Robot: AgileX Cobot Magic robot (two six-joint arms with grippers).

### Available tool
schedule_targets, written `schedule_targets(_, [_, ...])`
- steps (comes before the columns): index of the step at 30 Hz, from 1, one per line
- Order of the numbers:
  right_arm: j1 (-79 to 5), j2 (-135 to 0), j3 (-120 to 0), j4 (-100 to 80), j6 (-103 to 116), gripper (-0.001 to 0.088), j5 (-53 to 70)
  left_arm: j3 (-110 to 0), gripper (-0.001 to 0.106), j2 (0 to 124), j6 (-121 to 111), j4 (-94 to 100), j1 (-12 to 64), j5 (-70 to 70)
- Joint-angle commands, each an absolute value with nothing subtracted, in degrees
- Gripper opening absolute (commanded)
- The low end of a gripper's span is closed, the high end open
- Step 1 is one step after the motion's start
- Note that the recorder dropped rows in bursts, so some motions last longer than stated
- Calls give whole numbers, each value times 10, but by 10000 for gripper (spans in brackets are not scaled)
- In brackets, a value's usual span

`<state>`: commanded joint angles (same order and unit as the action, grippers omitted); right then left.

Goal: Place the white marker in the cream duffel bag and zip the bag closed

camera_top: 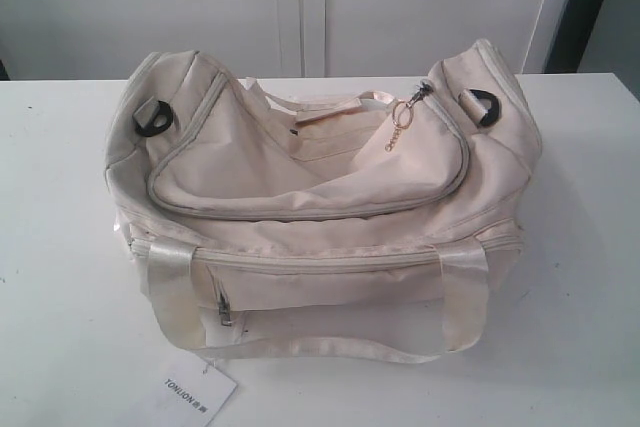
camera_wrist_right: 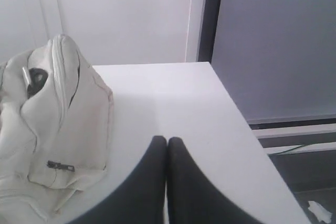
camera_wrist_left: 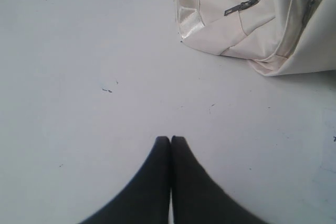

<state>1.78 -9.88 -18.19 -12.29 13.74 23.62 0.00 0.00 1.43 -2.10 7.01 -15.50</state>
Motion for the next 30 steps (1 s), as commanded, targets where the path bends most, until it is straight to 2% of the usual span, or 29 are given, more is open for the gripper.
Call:
schedule_targets(5, [18,-3,-79,-99,137,0,226,0,0,0,14,-21,70,-155])
schedule_targets(10, [18,0,0,-96,139,0,172,0,0,0,14,-21,70,-154])
schedule_targets(21, [18,0,0,-92,127,0,197,0,0,0,14,-21,70,-154])
schedule_targets(24, [18,0,0,-35,14,0,197,0,0,0,14,-21,70,-154])
schedule_targets(30, [18,0,0,-28,-10,0,193,0,0,0,14,-21,70,-154])
